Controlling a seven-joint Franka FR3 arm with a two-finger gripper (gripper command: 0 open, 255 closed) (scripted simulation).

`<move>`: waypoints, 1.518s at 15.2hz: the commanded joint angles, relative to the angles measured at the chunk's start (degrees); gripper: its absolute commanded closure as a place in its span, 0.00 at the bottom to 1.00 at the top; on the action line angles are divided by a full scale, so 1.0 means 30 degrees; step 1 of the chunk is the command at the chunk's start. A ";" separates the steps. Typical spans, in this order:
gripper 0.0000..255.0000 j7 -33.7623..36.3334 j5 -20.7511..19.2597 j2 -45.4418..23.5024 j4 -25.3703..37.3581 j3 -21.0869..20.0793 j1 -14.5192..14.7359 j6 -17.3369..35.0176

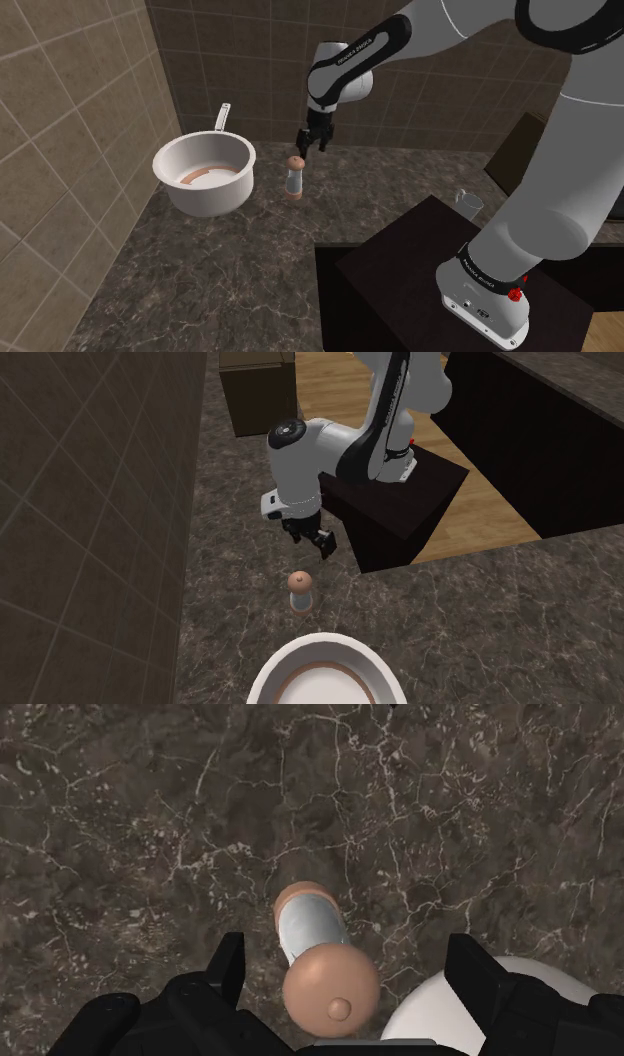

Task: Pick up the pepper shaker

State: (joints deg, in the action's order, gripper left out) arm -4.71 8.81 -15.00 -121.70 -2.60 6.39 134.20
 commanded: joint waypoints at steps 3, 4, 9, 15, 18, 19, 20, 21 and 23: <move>0.00 0.0184 -0.0174 -0.2989 0.2570 -0.0071 0.0247 0.0817; 0.00 0.0224 -0.0212 -0.3493 0.3062 -0.0075 0.0295 0.0895; 0.00 0.0080 -0.0138 -0.4433 0.3042 -0.0103 0.0294 0.1851; 1.00 -0.0002 -0.0097 -0.4972 0.3051 -0.0124 0.0288 0.2380; 1.00 0.0005 -0.0100 -0.4970 0.3065 -0.0124 0.0292 0.2364; 1.00 0.0004 -0.0100 -0.4975 0.3066 -0.0124 0.0292 0.2368; 1.00 0.0008 -0.0102 -0.4999 0.3100 -0.0123 0.0294 0.2358; 1.00 0.0009 -0.0103 -0.5006 0.3111 -0.0123 0.0295 0.2354; 1.00 0.0007 -0.0102 -0.4941 0.3071 -0.0121 0.0290 0.2326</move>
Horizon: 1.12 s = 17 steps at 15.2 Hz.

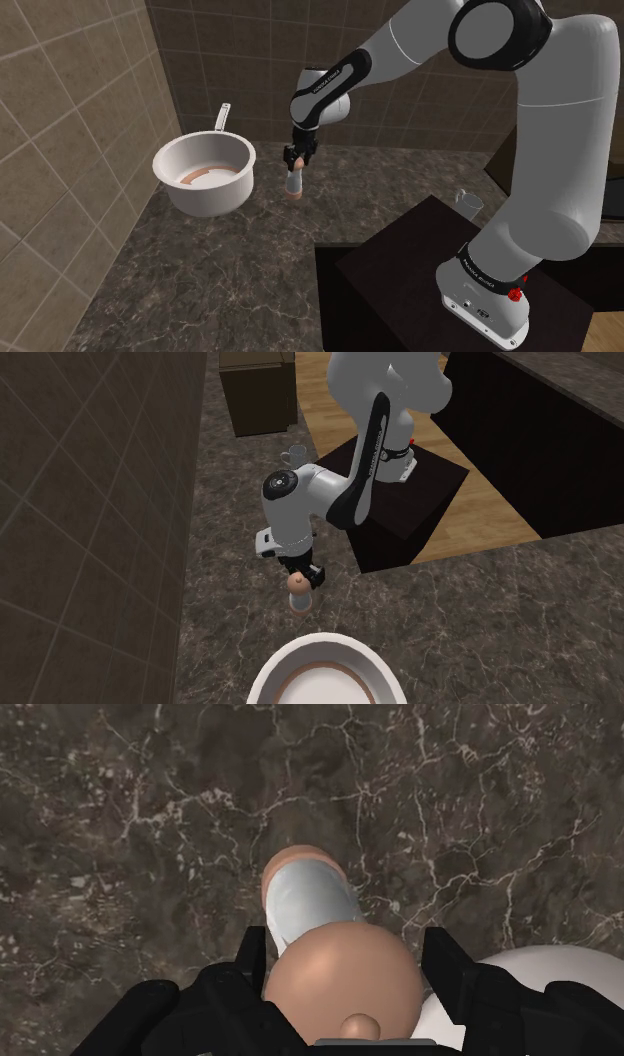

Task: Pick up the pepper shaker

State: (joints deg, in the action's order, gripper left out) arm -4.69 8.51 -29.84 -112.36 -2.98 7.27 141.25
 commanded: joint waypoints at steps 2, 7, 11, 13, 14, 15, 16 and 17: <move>1.00 0.0057 -0.0029 0.0405 -0.0075 0.0018 0.0001 -0.0391; 1.00 0.0199 -0.0099 0.1349 -0.0060 0.0052 0.0008 -0.1344; 1.00 0.0312 -0.0156 0.2061 0.0021 0.0076 0.0010 -0.2134; 1.00 0.0368 -0.0185 0.2401 0.0087 0.0087 0.0010 -0.2538; 1.00 0.0396 -0.0199 0.2567 0.0127 0.0092 0.0009 -0.2741; 1.00 0.0424 -0.0213 0.2730 0.0170 0.0097 0.0009 -0.2947; 1.00 0.0429 -0.0215 0.2756 0.0174 0.0098 0.0009 -0.2978; 1.00 0.0428 -0.0215 0.2755 0.0176 0.0098 0.0009 -0.2978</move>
